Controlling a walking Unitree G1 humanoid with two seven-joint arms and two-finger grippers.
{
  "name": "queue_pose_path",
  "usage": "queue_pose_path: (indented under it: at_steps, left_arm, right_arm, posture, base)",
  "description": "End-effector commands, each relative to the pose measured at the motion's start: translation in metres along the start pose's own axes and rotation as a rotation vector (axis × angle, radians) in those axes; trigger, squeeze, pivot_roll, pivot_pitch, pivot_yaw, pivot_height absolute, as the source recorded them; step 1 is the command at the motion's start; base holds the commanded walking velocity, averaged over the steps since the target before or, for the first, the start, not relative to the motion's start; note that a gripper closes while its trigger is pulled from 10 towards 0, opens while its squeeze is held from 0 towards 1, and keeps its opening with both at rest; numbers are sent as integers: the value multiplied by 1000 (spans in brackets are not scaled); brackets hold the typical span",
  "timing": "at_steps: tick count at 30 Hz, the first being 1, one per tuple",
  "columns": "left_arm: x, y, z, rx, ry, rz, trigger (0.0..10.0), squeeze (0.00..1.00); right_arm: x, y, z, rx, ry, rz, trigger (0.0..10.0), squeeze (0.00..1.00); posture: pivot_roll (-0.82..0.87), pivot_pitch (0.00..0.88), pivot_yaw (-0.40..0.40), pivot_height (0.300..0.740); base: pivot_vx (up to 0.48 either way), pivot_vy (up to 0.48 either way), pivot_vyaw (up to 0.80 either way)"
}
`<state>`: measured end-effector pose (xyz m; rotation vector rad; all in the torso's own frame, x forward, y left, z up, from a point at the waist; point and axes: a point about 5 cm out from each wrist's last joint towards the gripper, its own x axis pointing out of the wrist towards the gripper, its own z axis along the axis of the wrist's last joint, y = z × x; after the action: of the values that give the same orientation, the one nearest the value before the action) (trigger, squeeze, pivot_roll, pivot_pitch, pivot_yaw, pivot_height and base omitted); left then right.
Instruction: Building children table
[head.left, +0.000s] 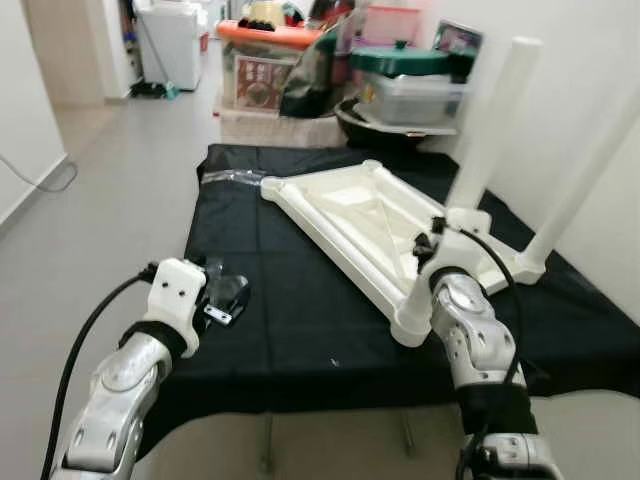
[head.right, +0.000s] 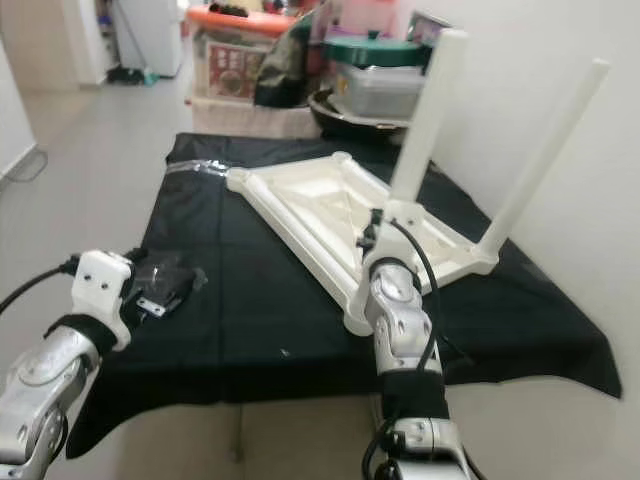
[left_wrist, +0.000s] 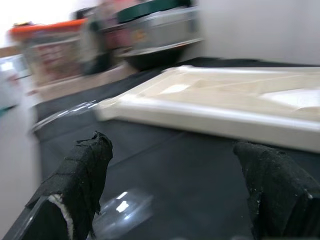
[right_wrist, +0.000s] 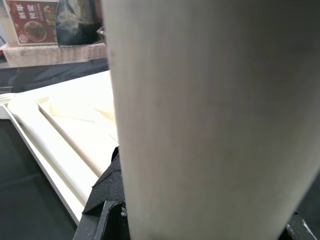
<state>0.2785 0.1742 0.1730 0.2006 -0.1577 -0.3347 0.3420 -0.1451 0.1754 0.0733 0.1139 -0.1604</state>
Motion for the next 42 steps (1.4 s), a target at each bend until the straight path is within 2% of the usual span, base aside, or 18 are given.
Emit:
queue_pose_path:
  at_steps: [1,2,3,5,6,7,12,16,24,25,26,27,28,29,32,36,39,42]
  left_arm:
    - [3,-3,0,7,0,-26,10000,0]
    - [3,-3,0,7,0,-26,10000,0]
    - [4,-4,0,7,-1,-30,10000,0]
    - [6,-4,1,8,-4,-34,10000,0]
    - [6,-3,1,8,-4,-35,10000,0]
    - [6,-3,1,8,-5,-34,10000,0]
    - [6,-3,1,7,-6,-33,10000,0]
    - [3,-5,0,6,-6,-24,10000,0]
    - [3,-4,1,6,-10,-14,10000,0]
    - [2,-4,1,7,-10,-10,10000,0]
    - [2,-4,1,7,-10,-10,10000,0]
    - [0,-3,1,9,-9,-7,10000,0]
    - [0,-3,1,9,-9,-7,10000,0]
    - [-1,-2,1,11,-7,-3,10000,0]
    - [-3,-1,1,12,-4,1,10000,0]
    - [-4,-2,0,10,0,2,10000,0]
    - [-2,-4,0,7,-1,-2,10000,0]
    - [-1,-4,0,4,-3,-5,10000,0]
  right_arm:
    - [-9,20,-27,-13,124,152,10000,0]
    - [-9,20,-27,-13,124,152,10000,0]
    - [-11,26,-23,21,92,206,10000,1000]
    - [-10,33,-11,78,39,329,10000,1000]
    - [-9,37,-1,90,10,387,10000,843]
    - [-7,38,9,90,-27,462,10000,0]
    - [-9,41,23,102,-72,594,10000,0]
    - [-28,50,36,-12,-161,1012,10000,0]
    - [-24,64,21,-68,-121,1104,10000,0]
    - [-20,68,18,-84,-117,1107,5647,0]
    - [-20,68,18,-84,-117,1107,5647,0]
    - [-17,70,16,-91,-109,1105,1333,0]
    - [-17,70,16,-91,-109,1105,1333,0]
    - [-11,70,12,-110,-91,1068,0,0]
    - [4,64,8,-109,-39,883,0,0]
    - [28,24,-9,-29,98,236,0,0]
    - [18,8,-17,-1,118,-11,0,0]
    - [5,19,-16,8,88,13,0,0]
  posture:
    - [90,0,-117,740]
    - [90,0,-117,740]
    - [83,0,-108,740]
    - [79,0,-106,740]
    - [79,0,-107,740]
    - [80,0,-111,740]
    - [80,0,-111,740]
    - [97,0,-131,740]
    - [121,0,-151,740]
    - [131,0,-158,740]
    - [131,0,-158,740]
    - [136,0,-161,740]
    - [136,0,-161,740]
    - [138,0,-163,740]
    - [138,0,-164,740]
    - [126,0,-157,740]
    - [123,0,-149,740]
    - [120,0,-145,740]
  base:
    - [0,0,0]
    - [0,0,0]
    - [0,0,0]
    - [0,0,0]
    - [0,0,0]
    - [0,0,0]
    - [0,0,0]
    - [0,0,0]
    - [0,0,0]
    - [0,0,0]
    - [0,0,0]
    - [0,0,0]
    - [0,0,0]
    - [0,0,0]
    - [0,0,0]
    - [0,0,0]
    - [0,0,0]
    - [0,0,0]
